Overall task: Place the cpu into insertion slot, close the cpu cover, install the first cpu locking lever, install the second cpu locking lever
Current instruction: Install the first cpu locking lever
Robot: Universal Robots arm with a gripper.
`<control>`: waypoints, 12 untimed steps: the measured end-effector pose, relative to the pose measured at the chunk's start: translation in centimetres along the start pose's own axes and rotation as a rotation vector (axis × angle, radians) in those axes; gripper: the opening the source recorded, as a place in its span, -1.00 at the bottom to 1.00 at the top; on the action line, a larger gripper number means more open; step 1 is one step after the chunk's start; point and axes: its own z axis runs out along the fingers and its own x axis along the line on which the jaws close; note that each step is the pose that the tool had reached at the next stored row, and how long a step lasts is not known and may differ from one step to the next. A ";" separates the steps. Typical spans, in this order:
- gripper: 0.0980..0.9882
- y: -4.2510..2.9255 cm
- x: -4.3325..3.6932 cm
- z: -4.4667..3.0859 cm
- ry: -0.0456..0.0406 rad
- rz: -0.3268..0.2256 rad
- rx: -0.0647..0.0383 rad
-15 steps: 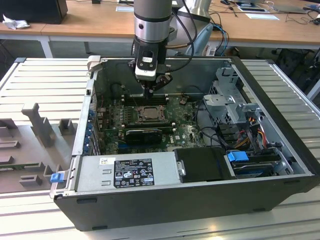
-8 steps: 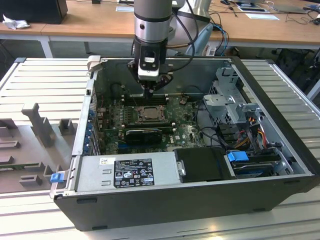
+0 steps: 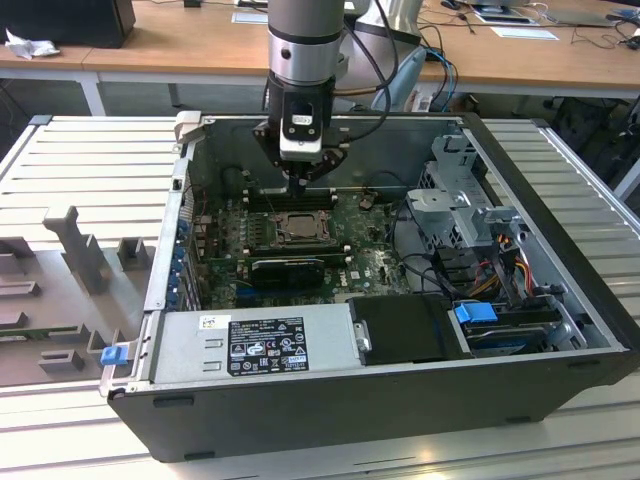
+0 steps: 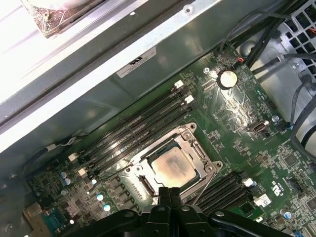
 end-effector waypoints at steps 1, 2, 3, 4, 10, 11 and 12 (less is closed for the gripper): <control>-0.98 0.00 0.00 0.00 0.0001 -0.005 0.000; -0.98 0.00 0.00 0.00 0.0002 -0.008 0.000; -0.98 0.00 0.00 0.00 0.0003 -0.012 0.000; -0.98 0.00 0.00 0.00 0.0004 -0.015 0.000; -0.98 0.00 0.00 0.00 0.0012 -0.048 0.001; -0.98 0.00 0.00 0.00 0.0012 -0.051 0.001; -0.98 0.00 0.00 0.00 0.0014 -0.055 0.001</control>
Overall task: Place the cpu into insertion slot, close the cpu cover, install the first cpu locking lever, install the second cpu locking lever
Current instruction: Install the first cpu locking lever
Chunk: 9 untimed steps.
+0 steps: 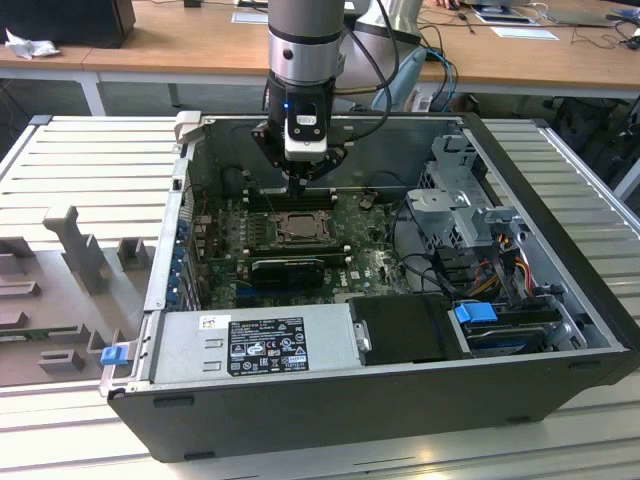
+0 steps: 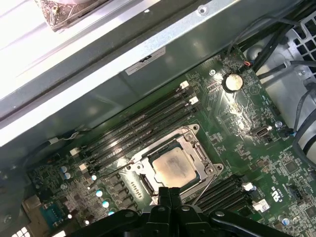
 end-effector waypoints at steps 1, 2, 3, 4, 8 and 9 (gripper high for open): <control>-0.98 0.00 0.00 0.00 0.0002 -0.007 0.000; -0.98 0.00 0.00 0.00 0.0003 -0.014 0.000; -0.98 0.00 0.00 0.00 0.0006 -0.021 0.001; -0.98 0.00 0.00 0.00 0.0007 -0.028 0.001; -0.98 0.00 0.00 0.00 0.0011 -0.045 0.001; -0.98 0.00 0.00 0.00 0.0013 -0.052 0.001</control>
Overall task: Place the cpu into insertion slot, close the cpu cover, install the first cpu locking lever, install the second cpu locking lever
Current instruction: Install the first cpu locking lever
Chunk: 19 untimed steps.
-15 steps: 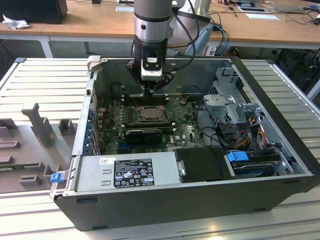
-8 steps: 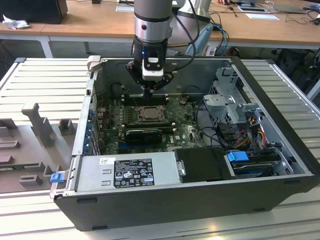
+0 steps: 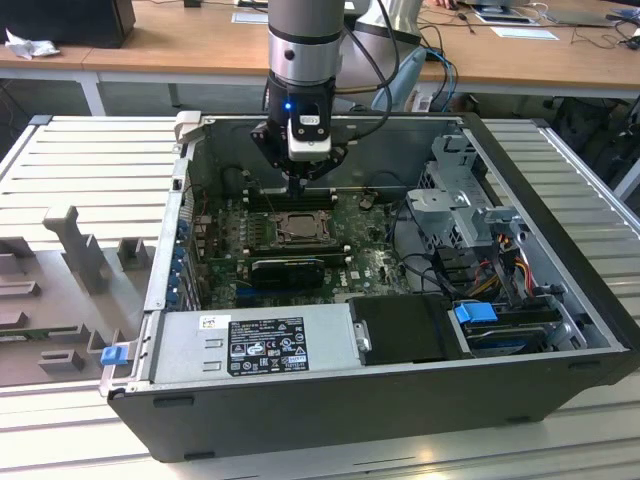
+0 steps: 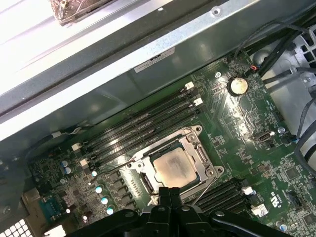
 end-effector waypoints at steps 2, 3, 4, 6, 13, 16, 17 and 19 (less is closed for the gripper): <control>-0.98 0.00 0.00 0.00 0.0002 -0.009 0.000; -0.98 0.00 0.00 0.00 0.0005 -0.019 0.000; -0.98 0.00 0.00 0.00 0.0007 -0.028 0.001; -0.98 0.00 0.00 0.00 0.0011 -0.045 0.001; -0.98 0.00 0.00 0.00 0.0024 -0.099 0.002; -0.98 0.00 0.00 0.00 0.0032 -0.128 0.003; -0.98 0.00 0.00 0.00 0.0037 -0.151 0.004; -0.98 0.00 0.00 0.00 0.0044 -0.179 0.004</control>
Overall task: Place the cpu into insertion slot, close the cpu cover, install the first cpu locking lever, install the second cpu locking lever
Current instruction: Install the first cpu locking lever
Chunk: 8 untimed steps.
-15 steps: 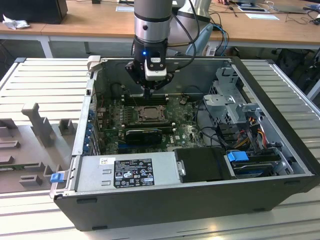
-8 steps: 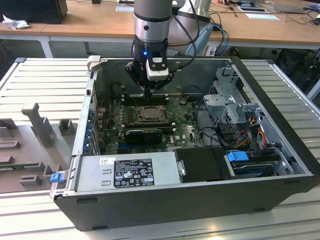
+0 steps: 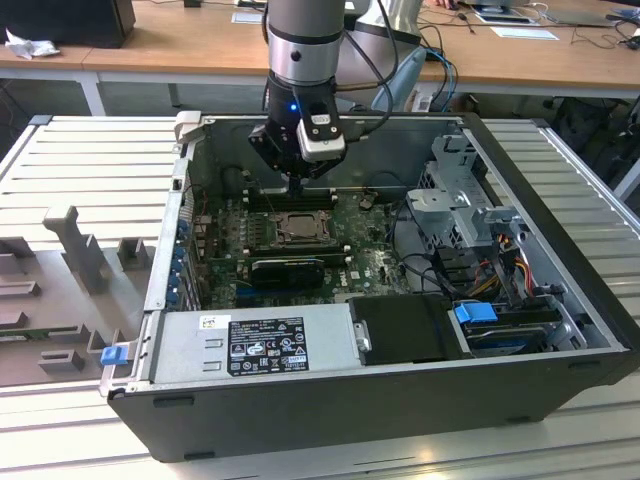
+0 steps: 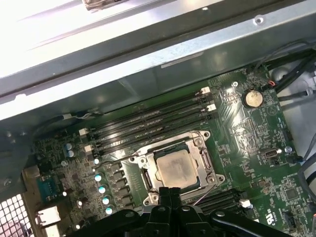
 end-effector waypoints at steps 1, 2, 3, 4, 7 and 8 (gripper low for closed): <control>-0.98 0.00 0.00 0.00 0.0002 -0.010 0.000; -0.98 0.00 0.00 0.00 0.0004 -0.019 0.000; -0.98 0.00 0.00 0.00 0.0007 -0.030 0.001; -0.98 0.00 0.00 0.00 0.0010 -0.042 0.001; -0.98 0.00 0.00 0.00 0.0018 -0.075 0.002; -0.98 0.00 0.00 0.00 0.0021 -0.083 0.002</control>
